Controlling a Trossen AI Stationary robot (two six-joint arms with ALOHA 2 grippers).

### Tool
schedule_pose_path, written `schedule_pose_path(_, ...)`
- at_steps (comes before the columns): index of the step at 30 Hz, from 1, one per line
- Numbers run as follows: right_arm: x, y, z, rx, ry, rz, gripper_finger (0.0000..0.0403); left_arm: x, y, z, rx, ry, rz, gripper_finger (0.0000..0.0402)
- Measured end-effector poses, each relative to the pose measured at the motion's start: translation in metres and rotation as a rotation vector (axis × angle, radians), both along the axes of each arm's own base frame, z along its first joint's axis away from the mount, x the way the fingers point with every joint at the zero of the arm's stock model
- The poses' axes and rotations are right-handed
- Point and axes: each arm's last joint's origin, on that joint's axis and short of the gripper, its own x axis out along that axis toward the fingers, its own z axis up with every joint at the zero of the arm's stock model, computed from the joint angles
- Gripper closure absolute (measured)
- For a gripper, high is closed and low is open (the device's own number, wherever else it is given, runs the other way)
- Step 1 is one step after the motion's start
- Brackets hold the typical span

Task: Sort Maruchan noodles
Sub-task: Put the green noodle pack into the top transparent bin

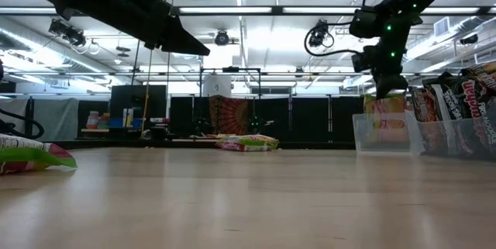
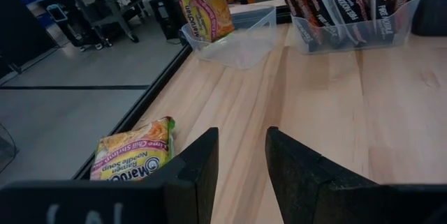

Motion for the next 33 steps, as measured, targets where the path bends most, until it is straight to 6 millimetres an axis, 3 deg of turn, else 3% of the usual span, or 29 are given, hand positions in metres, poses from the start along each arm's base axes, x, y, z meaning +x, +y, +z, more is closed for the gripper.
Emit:
schedule_pose_path(8,0.011,0.013,-0.003,0.204,-0.157,0.182,0.0398,0.000,-0.001,0.000,-0.001,-0.004,-0.003,0.0276)
schedule_pose_path(16,0.020,0.028,0.007,0.313,-0.156,0.283,0.0398,0.000,-0.001,0.000,-0.001,-0.004,-0.004,0.0276)
schedule_pose_path(24,0.007,0.001,-0.024,0.078,0.035,0.052,0.0395,0.000,-0.001,0.000,0.000,-0.004,-0.004,0.0276)
schedule_pose_path(33,0.014,-0.011,-0.018,-0.097,-0.014,-0.051,0.0382,0.000,-0.001,0.000,0.000,-0.004,-0.005,0.0276)
